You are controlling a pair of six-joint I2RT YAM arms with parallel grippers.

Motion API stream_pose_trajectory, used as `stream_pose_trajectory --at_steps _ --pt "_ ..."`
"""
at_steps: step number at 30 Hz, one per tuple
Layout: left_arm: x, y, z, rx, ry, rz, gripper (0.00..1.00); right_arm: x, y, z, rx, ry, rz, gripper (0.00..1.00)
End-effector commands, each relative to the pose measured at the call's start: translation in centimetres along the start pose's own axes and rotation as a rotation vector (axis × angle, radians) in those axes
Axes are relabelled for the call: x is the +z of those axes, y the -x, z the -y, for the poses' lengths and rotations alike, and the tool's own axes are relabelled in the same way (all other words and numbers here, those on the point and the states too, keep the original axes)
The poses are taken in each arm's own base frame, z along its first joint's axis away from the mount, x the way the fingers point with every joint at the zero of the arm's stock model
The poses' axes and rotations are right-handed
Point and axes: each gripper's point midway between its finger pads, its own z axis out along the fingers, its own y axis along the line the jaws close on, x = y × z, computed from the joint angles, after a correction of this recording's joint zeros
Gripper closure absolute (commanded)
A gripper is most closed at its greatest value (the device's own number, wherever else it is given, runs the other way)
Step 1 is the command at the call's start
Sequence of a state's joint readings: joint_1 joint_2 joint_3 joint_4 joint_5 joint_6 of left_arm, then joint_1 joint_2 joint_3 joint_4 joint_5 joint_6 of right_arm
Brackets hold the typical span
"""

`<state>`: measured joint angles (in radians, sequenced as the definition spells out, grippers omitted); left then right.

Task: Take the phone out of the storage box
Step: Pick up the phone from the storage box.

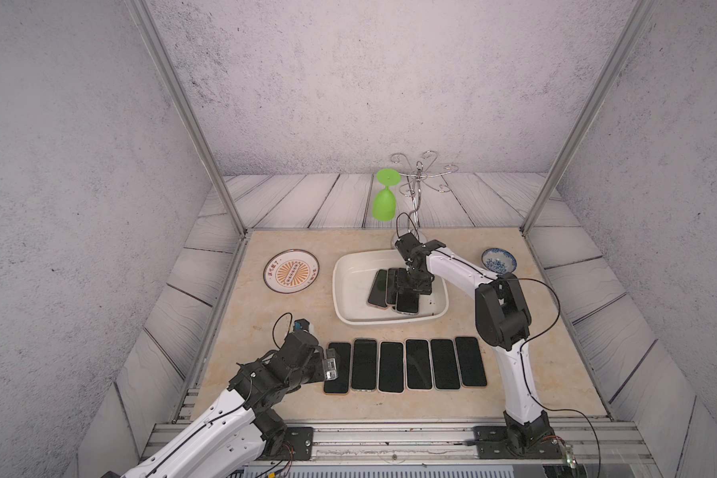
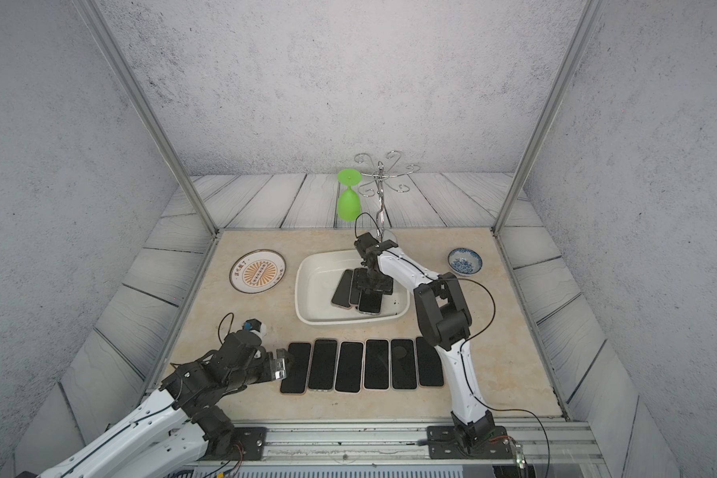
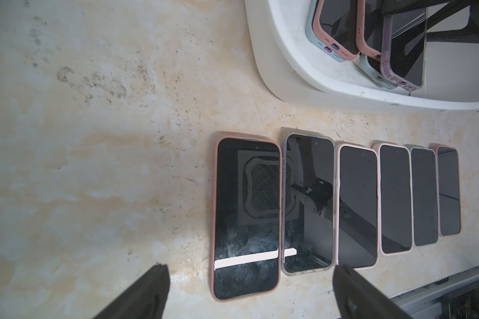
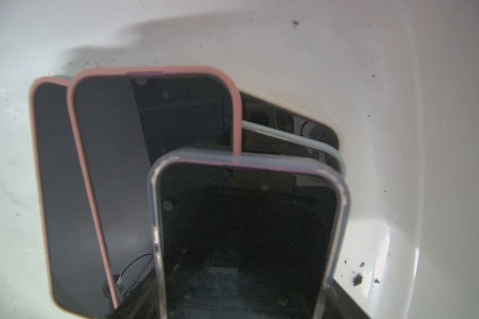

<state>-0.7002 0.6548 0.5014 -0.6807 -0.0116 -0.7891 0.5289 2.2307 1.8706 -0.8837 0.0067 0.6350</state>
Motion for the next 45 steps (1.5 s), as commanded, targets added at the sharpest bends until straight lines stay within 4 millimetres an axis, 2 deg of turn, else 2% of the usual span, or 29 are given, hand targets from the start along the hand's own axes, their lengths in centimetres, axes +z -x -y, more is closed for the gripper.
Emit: stream_pose_trajectory --at_steps 1,4,6,10,13,15,19,24,30,35,39,41,45 --pt "0.2 -0.1 -0.5 0.009 0.017 -0.002 0.01 1.1 -0.4 1.0 -0.015 -0.033 -0.029 0.49" --pt "0.3 0.1 -0.1 0.011 0.002 0.0 0.02 -1.0 0.4 0.4 -0.026 0.008 0.004 0.73" --pt "0.2 0.8 1.4 0.026 -0.066 0.022 0.02 -3.6 1.0 -0.3 -0.042 0.059 0.054 0.79" --pt "-1.2 4.3 6.9 0.071 -0.315 0.154 0.02 -10.1 1.7 -1.3 -0.095 0.143 0.153 0.84" --pt "-2.8 7.5 11.0 0.111 -0.467 0.264 0.02 -13.6 0.7 -2.0 -0.14 0.211 0.152 0.85" --pt "-3.4 9.3 13.6 0.144 -0.539 0.294 0.02 -14.8 -0.2 -2.2 -0.151 0.247 0.135 0.85" --pt "-3.2 11.6 18.3 0.174 -0.657 0.263 0.02 -16.2 -2.2 -3.0 -0.163 0.331 0.099 0.85" --pt "-1.7 13.9 21.3 0.159 -0.709 0.261 0.01 -17.3 -3.2 -3.0 -0.154 0.374 0.108 0.85" --pt "0.3 13.8 23.6 0.124 -0.785 0.191 0.0 -17.6 -3.6 -3.1 -0.15 0.394 0.109 0.85" --pt "2.5 13.1 24.1 0.095 -0.801 0.14 0.08 -17.7 -3.7 -3.6 -0.146 0.423 0.097 0.85" --pt "3.1 13.4 25.1 0.072 -0.844 0.13 0.13 -17.5 -3.9 -4.3 -0.143 0.461 0.074 0.85" --pt "3.4 13.5 25.7 0.069 -0.863 0.12 0.2 -17.5 -4.0 -4.6 -0.139 0.476 0.068 0.85" --pt "4.8 13.5 25.7 0.06 -0.851 0.101 0.52 -17.9 -4.2 -5.1 -0.145 0.508 0.056 0.85"
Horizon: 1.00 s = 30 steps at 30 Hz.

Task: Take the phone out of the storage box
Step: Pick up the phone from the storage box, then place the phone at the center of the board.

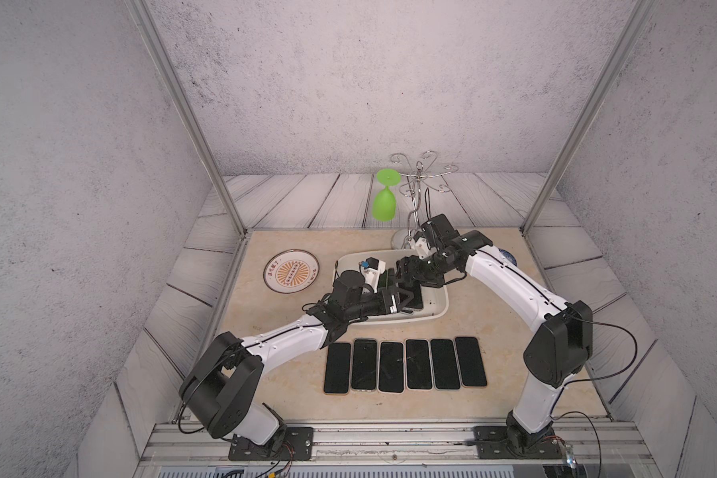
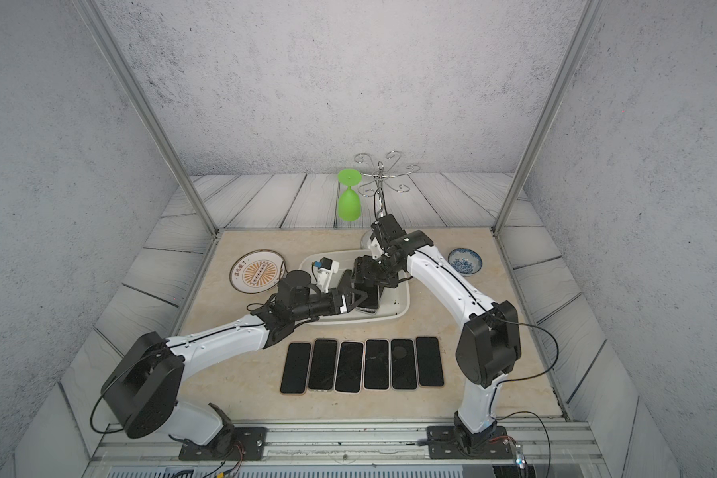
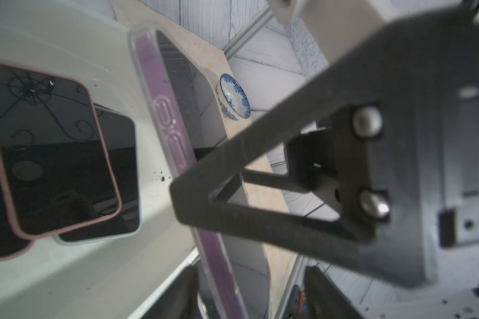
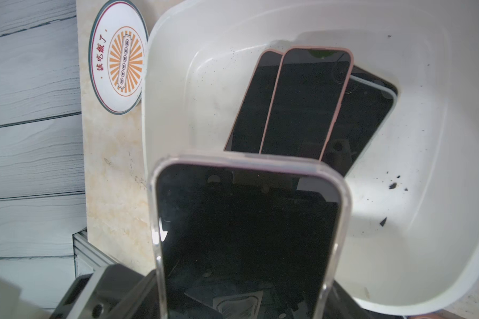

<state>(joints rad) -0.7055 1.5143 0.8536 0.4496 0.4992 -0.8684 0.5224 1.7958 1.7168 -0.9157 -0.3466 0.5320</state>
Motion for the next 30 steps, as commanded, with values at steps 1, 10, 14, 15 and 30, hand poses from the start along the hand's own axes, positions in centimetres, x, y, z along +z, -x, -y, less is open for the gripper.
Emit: stream_pose_trajectory --at_steps 1,10,14,15,30 --pt "0.5 1.0 1.5 0.011 -0.061 0.019 0.59 -1.3 0.2 -2.1 -0.013 0.092 0.017 0.85" --pt "-4.4 -0.4 0.7 0.043 0.038 -0.041 1.0 -2.0 -0.6 -2.7 -0.102 0.118 -0.031 0.24" --pt "-10.9 -4.0 -1.7 0.03 0.227 -0.082 1.0 -2.3 -0.4 -2.8 -0.146 0.114 -0.031 0.14" --pt "-12.5 -5.0 -2.4 0.025 0.274 -0.08 1.0 -2.3 -0.3 -2.9 -0.152 0.113 -0.032 0.09" --pt "-25.1 -11.7 -10.0 -0.146 0.761 0.029 1.0 -1.0 0.2 -4.1 -0.192 0.188 -0.072 0.05"
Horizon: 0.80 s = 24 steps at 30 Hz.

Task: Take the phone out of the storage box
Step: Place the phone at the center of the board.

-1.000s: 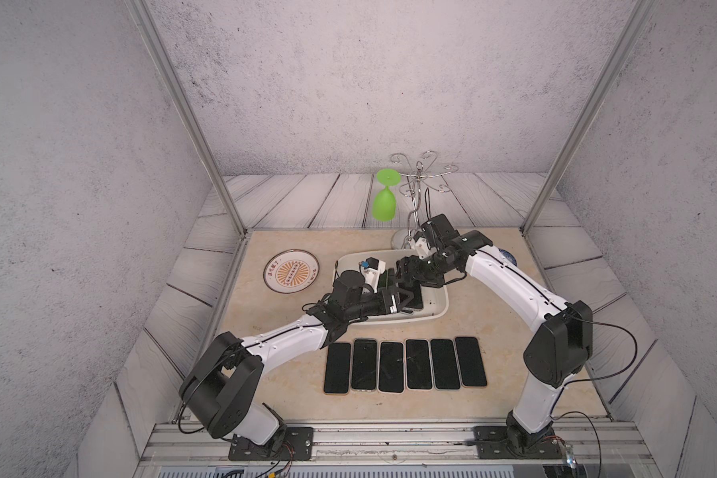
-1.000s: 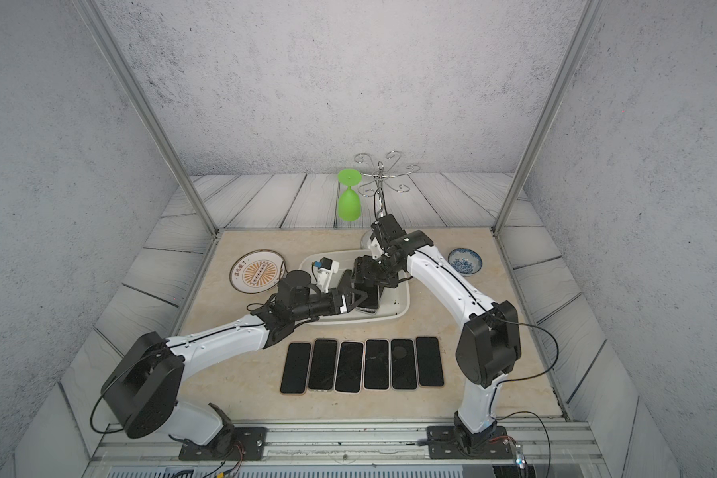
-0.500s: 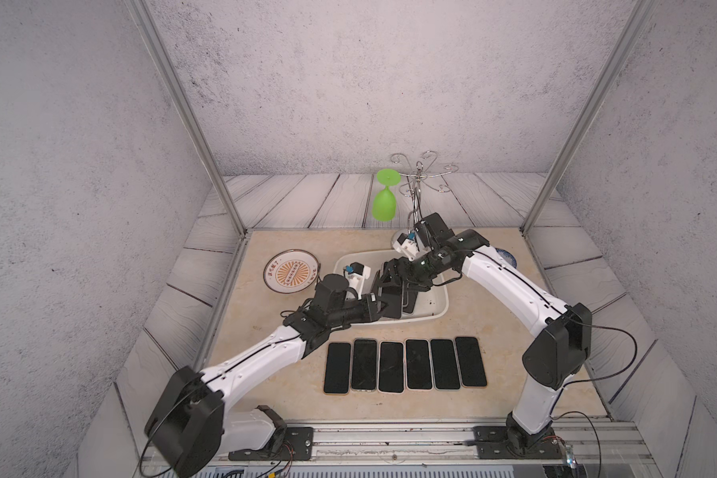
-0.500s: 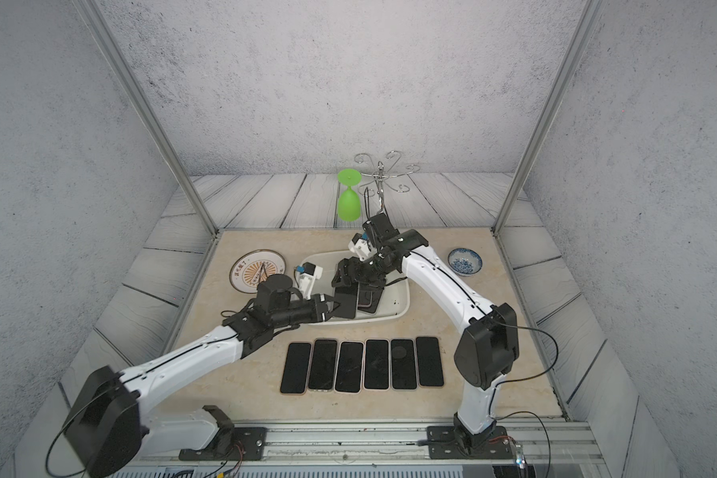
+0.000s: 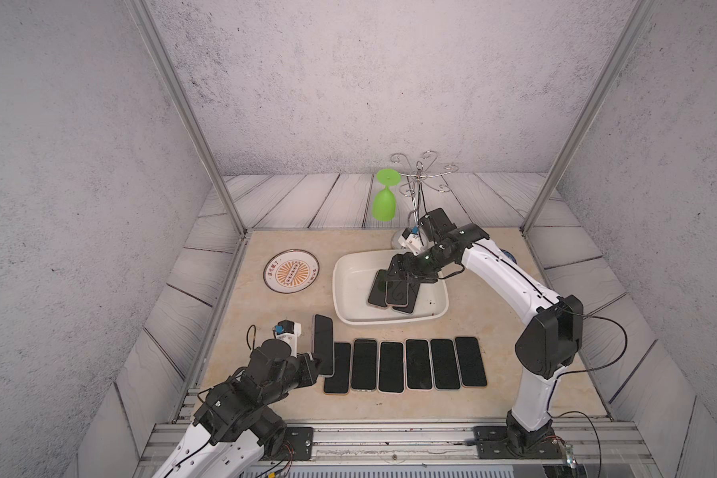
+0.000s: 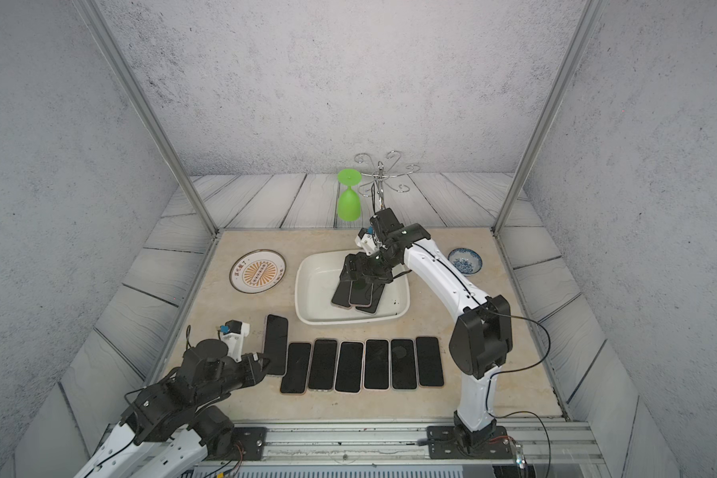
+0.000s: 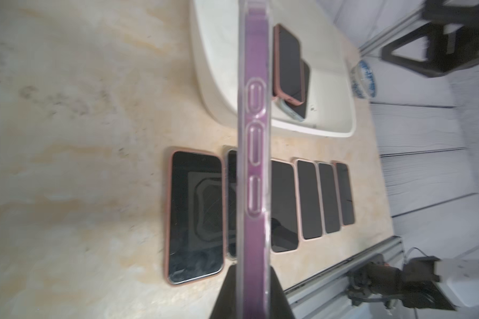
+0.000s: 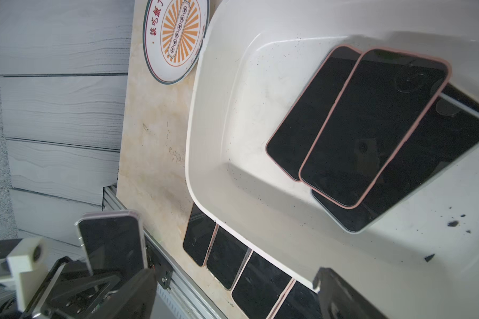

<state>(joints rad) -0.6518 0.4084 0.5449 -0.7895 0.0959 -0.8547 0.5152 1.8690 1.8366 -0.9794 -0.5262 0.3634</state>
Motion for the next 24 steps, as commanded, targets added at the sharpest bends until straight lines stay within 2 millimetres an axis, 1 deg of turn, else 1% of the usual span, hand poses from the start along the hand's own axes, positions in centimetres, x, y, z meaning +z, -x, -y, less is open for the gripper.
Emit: stream_pose_trajectory --at_steps 1,4,8,15,19,21,23,24 --pt "0.7 -0.1 -3.0 -0.012 0.205 -0.033 1.0 -0.5 0.3 -1.2 -0.038 0.036 0.003 0.05" --pt "2.0 -0.6 -3.6 0.029 0.278 -0.104 1.0 -0.2 0.2 -1.0 -0.039 0.032 -0.005 0.05" --pt "3.8 -1.7 -4.5 0.041 0.279 -0.13 1.0 0.4 -0.2 -0.6 -0.04 0.034 -0.026 0.05" --pt "4.8 -3.9 -6.1 0.017 0.28 -0.158 1.0 0.9 -1.0 0.4 -0.045 0.005 -0.048 0.05" --pt "5.1 -4.7 -6.8 0.007 0.28 -0.159 1.0 1.3 -1.1 0.6 -0.042 0.004 -0.056 0.05" --pt "5.2 -4.9 -7.0 0.007 0.275 -0.154 0.91 1.4 -1.1 0.6 -0.043 0.006 -0.059 0.05" --pt "5.2 -5.1 -7.5 -0.012 0.289 -0.145 0.79 1.4 -1.0 0.5 -0.043 0.008 -0.059 0.05" --pt "5.1 -5.1 -8.0 -0.021 0.308 -0.135 0.76 1.4 -1.1 0.6 -0.04 0.009 -0.061 0.05"
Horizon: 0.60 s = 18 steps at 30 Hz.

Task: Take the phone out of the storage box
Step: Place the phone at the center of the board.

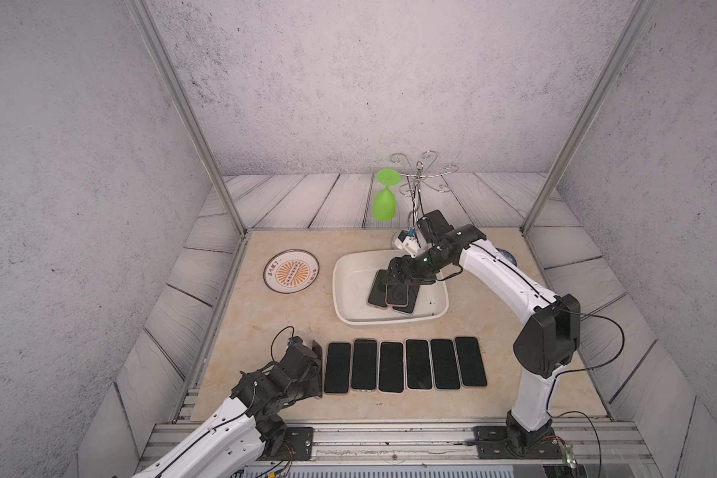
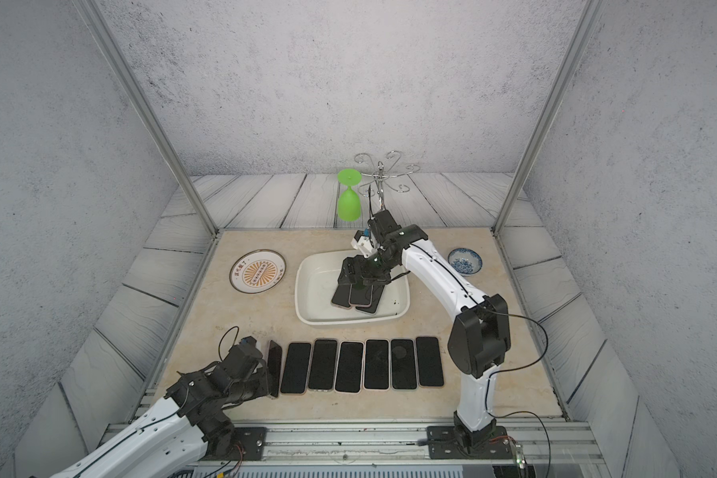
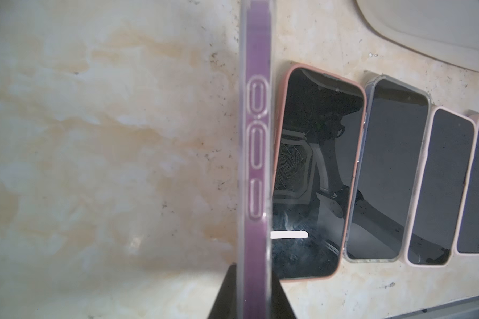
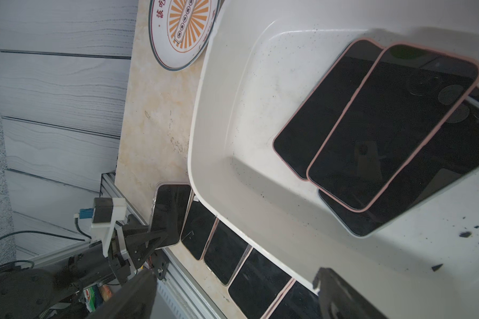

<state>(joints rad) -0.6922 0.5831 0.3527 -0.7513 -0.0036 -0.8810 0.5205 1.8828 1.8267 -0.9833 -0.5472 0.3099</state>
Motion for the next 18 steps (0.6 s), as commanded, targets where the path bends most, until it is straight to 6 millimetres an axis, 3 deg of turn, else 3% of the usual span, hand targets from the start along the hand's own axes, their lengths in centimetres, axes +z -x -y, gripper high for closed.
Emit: stream_pose_trajectory --at_steps 1,3,5,7,9,18 --pt "0.3 0.3 -0.9 -0.046 0.03 0.041 0.74 0.7 -0.5 0.6 0.004 -0.004 -0.031 0.05" --pt "0.0 0.6 -1.7 -0.072 0.067 0.066 0.65 0.8 -0.5 0.6 0.003 -0.005 -0.034 0.05" --pt "-0.4 0.8 -2.9 -0.11 0.13 0.09 0.39 0.9 -0.6 0.7 0.005 -0.006 -0.038 0.05" --pt "-0.5 0.9 -3.5 -0.128 0.17 0.092 0.31 1.0 -0.7 0.9 0.006 -0.009 -0.042 0.05" --pt "-0.5 1.0 -4.0 -0.14 0.207 0.086 0.07 1.2 -0.7 0.9 0.005 -0.01 -0.047 0.05" --pt "0.9 3.1 -3.2 -0.151 0.205 0.068 0.05 1.5 -1.0 1.3 0.007 -0.02 -0.061 0.05"
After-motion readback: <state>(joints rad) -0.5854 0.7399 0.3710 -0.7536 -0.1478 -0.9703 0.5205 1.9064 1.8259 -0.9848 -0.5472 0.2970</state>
